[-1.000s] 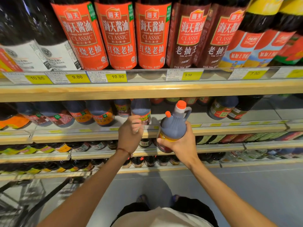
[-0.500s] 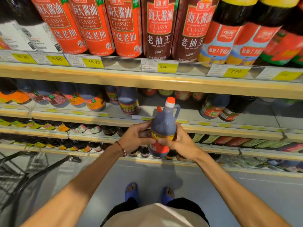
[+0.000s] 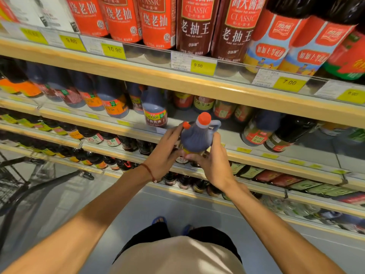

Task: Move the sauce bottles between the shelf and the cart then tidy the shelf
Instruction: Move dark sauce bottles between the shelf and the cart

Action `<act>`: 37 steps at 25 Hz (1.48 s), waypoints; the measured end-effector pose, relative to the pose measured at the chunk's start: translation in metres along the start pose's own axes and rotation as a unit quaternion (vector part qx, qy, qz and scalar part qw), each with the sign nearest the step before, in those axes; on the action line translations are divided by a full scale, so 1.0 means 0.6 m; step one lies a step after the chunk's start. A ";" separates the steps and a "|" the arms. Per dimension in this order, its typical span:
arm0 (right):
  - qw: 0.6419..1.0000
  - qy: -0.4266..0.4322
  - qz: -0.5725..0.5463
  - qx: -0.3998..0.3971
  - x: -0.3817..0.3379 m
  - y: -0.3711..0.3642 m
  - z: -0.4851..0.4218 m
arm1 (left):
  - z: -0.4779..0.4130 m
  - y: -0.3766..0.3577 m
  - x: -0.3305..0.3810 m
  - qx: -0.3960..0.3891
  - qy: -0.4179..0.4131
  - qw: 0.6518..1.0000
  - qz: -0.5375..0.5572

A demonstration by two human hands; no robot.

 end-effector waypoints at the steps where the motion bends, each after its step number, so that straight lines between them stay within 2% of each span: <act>1: 0.999 0.013 -0.025 0.021 0.000 -0.004 -0.004 | -0.007 0.008 0.001 0.015 -0.017 1.000 -0.018; 3: 0.997 0.024 -0.039 0.056 0.001 -0.010 -0.019 | -0.024 0.022 0.001 0.044 -0.044 0.998 -0.031; 7: 0.993 0.051 0.014 0.107 0.021 -0.025 -0.064 | -0.048 0.036 -0.021 0.142 -0.055 0.988 -0.013; 9: 0.992 0.064 0.011 0.111 0.036 -0.041 -0.087 | -0.065 0.041 -0.046 0.175 -0.053 0.981 -0.067; 12: 0.989 0.075 0.022 0.122 0.064 -0.053 -0.129 | -0.094 0.043 -0.089 0.189 -0.050 0.970 -0.147; 16: 0.988 0.058 0.076 0.118 0.098 -0.059 -0.185 | -0.125 0.031 -0.120 0.193 -0.070 0.968 -0.144; 18: 0.987 0.037 0.097 0.120 0.107 -0.062 -0.206 | -0.141 0.025 -0.138 0.183 -0.050 0.971 -0.145; 20: 0.990 0.029 0.079 0.110 0.116 -0.065 -0.226 | -0.154 0.020 -0.152 0.188 -0.021 0.971 -0.148; 24: 0.996 -0.009 0.026 0.086 0.120 -0.063 -0.240 | -0.156 0.007 -0.150 0.230 -0.024 0.948 -0.216; 27: 0.996 -0.002 0.043 0.080 0.123 -0.063 -0.242 | -0.161 -0.006 -0.153 0.220 0.024 0.960 -0.170; 31: 0.988 -0.049 0.135 0.049 0.149 -0.065 -0.254 | -0.164 -0.019 -0.160 0.188 0.056 0.970 -0.145; 37: 0.985 -0.063 0.161 0.013 0.123 -0.053 -0.209 | -0.145 -0.021 -0.138 0.220 0.108 0.966 -0.085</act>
Point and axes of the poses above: each hand's wrist, its own z-axis away from the middle knuckle, its own y-axis out of the back of the hand, x = y × z, the point moved 4 cm from there along -z, towards the middle knuckle, and after that the axes turned 4 degrees about -z, right-handed, at the moved point
